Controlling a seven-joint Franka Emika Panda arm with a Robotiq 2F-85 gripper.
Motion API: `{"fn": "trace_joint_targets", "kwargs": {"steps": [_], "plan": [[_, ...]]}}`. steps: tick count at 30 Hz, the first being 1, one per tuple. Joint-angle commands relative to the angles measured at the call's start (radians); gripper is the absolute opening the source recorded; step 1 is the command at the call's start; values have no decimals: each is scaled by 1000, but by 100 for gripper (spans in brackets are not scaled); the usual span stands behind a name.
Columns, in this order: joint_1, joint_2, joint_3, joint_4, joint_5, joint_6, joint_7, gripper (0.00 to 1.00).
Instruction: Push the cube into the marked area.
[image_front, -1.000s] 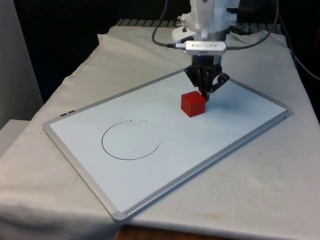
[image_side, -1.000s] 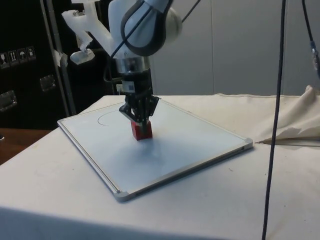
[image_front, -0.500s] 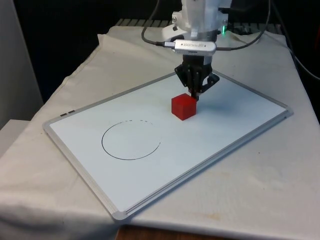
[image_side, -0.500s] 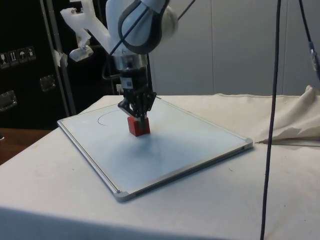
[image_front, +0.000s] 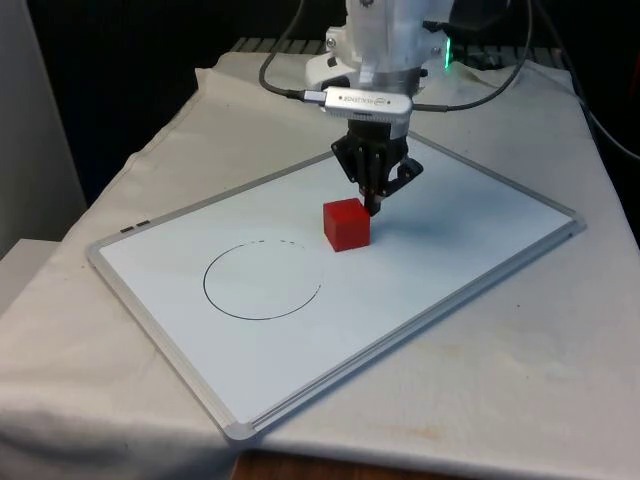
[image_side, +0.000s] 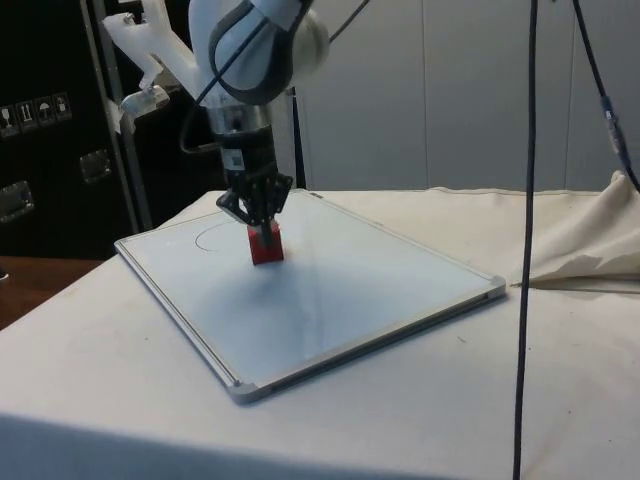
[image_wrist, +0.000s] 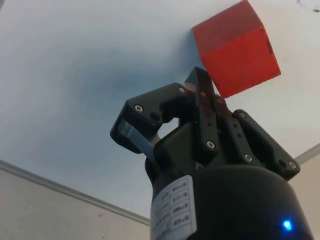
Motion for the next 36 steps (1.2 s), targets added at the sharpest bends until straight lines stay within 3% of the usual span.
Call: {"fn": "trace_joint_targets", "kwargs": {"steps": [1,15,27,34,36], "plan": [[0,4,-3,9,-2,-6,1,0],[0,47,-62,105,-33,-96,12,0],[0,88,-95,166,-33,-123,6,0],[-5,147,-122,247,-33,-159,8,0],[-1,143,-124,245,-33,-152,6,0]]}}
